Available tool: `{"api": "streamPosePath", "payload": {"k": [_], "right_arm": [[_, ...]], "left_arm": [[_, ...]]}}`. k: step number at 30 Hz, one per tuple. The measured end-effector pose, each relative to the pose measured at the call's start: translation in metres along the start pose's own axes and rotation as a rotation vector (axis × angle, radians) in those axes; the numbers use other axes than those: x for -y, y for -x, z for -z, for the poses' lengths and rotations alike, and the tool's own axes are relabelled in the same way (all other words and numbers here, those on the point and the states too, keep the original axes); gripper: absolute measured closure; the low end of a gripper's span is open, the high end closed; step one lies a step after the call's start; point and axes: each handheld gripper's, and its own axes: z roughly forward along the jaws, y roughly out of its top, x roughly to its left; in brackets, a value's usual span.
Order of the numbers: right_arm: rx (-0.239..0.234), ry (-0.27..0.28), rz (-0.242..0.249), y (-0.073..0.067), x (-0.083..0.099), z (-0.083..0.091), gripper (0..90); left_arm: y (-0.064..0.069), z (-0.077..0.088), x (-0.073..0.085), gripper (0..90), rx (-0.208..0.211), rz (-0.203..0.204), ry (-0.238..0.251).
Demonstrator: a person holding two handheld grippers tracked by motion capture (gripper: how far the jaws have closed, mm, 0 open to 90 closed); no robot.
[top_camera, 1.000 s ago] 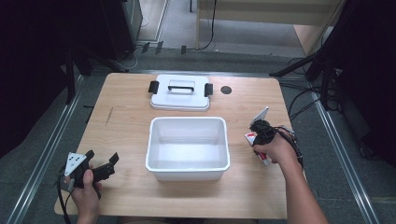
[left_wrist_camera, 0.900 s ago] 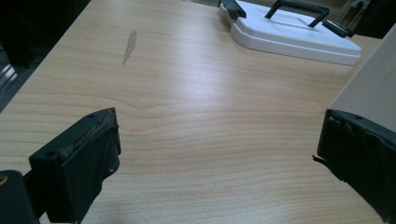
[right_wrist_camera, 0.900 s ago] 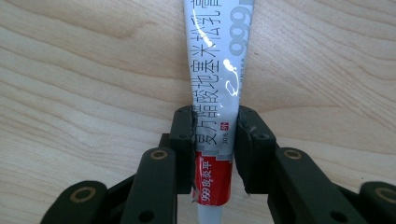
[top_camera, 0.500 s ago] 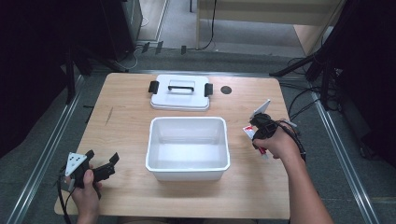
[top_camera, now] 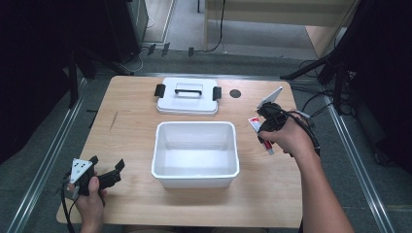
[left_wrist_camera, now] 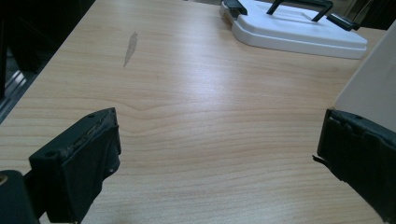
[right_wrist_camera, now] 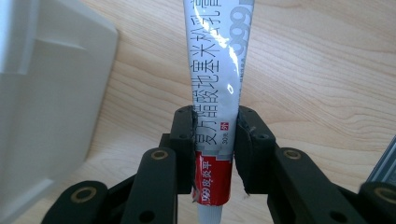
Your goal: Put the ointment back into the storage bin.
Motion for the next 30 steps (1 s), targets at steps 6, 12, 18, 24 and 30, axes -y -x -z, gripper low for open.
{"api": "streamPosePath", "payload": {"k": [6, 12, 18, 24, 30], "right_arm": [[-0.001, 0.014, 0.010, -0.010, -0.007, 0.016, 71.8], [-0.003, 0.031, 0.042, -0.022, -0.013, 0.030, 71.8], [-0.008, 0.043, 0.090, -0.035, -0.018, 0.038, 71.8], [-0.007, 0.053, 0.144, -0.051, -0.021, 0.044, 71.7], [-0.020, 0.077, 0.230, -0.069, -0.023, 0.049, 71.7]], "left_arm": [[0.000, 0.000, 0.000, 0.3, 0.001, 0.001, 0.000], [0.001, -0.001, 0.000, 0.3, -0.002, -0.002, 0.000], [0.000, -0.001, 0.000, 0.3, 0.000, 0.001, 0.001], [0.000, -0.001, 0.000, 0.3, 0.000, 0.003, -0.003], [0.000, -0.001, 0.000, 0.3, 0.003, 0.005, -0.004]]}}
